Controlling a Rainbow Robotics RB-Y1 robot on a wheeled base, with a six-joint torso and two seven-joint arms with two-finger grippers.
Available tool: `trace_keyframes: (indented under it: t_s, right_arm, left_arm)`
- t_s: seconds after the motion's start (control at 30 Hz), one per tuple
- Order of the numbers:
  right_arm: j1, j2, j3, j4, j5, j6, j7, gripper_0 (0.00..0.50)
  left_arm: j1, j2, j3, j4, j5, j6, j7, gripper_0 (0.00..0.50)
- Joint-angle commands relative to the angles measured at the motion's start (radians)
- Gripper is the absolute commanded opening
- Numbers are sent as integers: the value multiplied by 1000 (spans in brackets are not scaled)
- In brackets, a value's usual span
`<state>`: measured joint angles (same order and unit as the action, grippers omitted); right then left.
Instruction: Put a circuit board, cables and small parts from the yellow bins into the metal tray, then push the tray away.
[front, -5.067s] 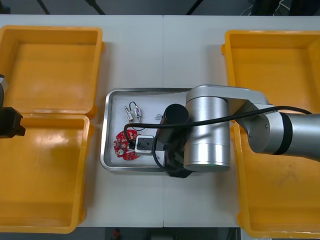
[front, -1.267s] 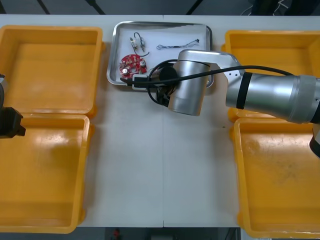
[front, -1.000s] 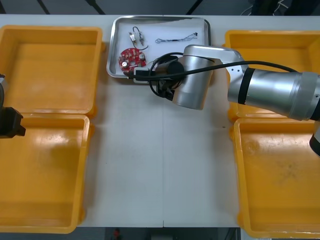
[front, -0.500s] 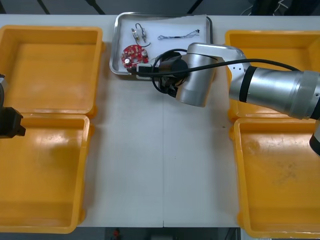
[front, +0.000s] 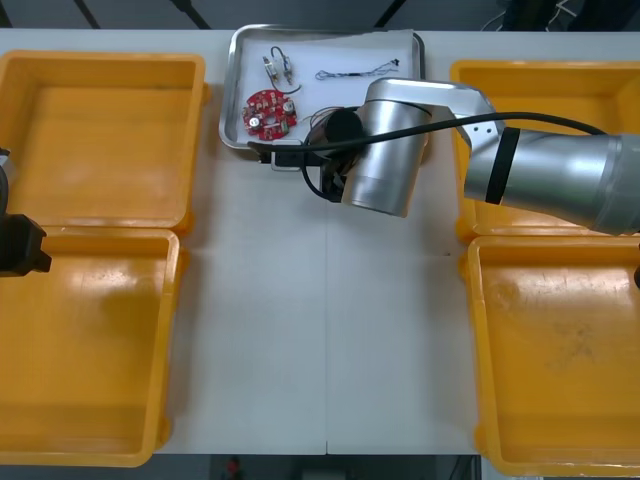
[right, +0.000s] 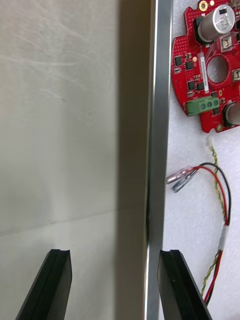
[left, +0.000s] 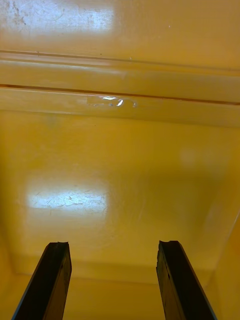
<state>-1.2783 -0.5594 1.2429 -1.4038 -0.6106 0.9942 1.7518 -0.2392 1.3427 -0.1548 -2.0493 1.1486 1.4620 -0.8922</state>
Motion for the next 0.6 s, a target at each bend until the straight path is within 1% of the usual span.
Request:
trace_keyframes:
  t_s: [0.03, 0.1, 0.2, 0.33, 0.43, 0.6]
  right_arm:
    - [-49, -57, -138, -107, -84, 124, 6, 500]
    - [-43, -71, -200, -147, -132, 205, -2, 500]
    - [-12, -88, -290, -190, -178, 287, -11, 500]
    - [54, -109, -427, -264, -209, 393, -15, 500]
    - [125, -146, -557, -356, -235, 503, -23, 500]
    - [208, -205, -695, -458, -281, 635, -43, 500]
  left_arm:
    - [15, 49, 26, -20, 6, -5, -47, 500]
    - [15, 49, 26, -20, 6, -5, -47, 500]
    - [15, 49, 26, -20, 6, -5, -47, 500]
    - [15, 49, 26, -20, 6, -5, -47, 500]
    - [15, 49, 26, -20, 6, -5, -47, 500]
    - [15, 49, 26, -20, 6, -5, -47, 500]
